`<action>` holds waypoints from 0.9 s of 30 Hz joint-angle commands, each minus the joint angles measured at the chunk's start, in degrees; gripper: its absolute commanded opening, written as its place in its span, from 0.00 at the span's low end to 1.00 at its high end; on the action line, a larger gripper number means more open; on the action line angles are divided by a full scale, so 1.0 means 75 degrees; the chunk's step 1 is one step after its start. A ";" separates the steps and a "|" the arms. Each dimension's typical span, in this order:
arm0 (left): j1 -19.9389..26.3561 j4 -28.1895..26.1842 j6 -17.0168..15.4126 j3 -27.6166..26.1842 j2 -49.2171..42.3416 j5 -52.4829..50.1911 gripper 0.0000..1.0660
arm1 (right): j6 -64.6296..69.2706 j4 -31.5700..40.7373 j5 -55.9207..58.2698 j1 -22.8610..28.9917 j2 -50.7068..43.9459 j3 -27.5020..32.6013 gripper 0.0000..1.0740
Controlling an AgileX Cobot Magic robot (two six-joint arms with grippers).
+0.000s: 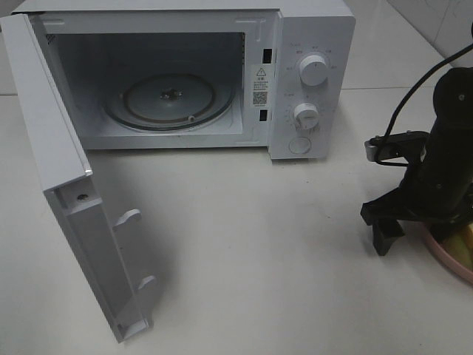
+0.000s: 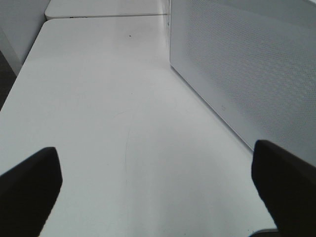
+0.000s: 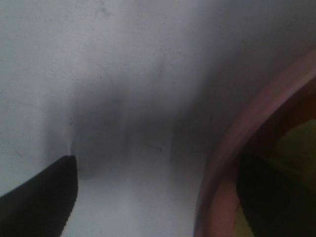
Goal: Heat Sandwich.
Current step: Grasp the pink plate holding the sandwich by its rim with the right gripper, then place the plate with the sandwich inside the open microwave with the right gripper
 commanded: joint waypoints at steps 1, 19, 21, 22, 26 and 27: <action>-0.0053 0.0015 0.0000 0.0023 -0.0199 -0.0076 0.94 | -0.0053 -0.0145 0.0076 -0.0046 0.0015 -0.0031 0.75; -0.0053 0.0015 0.0000 0.0023 -0.0199 -0.0076 0.94 | 0.0657 -0.0764 0.0160 -0.0046 0.0015 -0.0031 0.00; -0.0053 0.0015 0.0000 0.0023 -0.0199 -0.0076 0.94 | 0.0665 -0.0749 0.0183 -0.0046 0.0015 -0.0031 0.00; -0.0053 0.0015 0.0000 0.0023 -0.0199 -0.0076 0.94 | 0.0665 -0.0749 0.0206 -0.0046 0.0015 -0.0031 0.00; -0.0053 0.0015 0.0000 0.0023 -0.0199 -0.0076 0.94 | 0.0695 -0.0749 0.0283 -0.0046 0.0015 -0.0031 0.00; -0.0053 0.0015 0.0000 0.0023 -0.0199 -0.0076 0.94 | 0.0695 -0.0749 0.0283 -0.0046 0.0015 -0.0031 0.00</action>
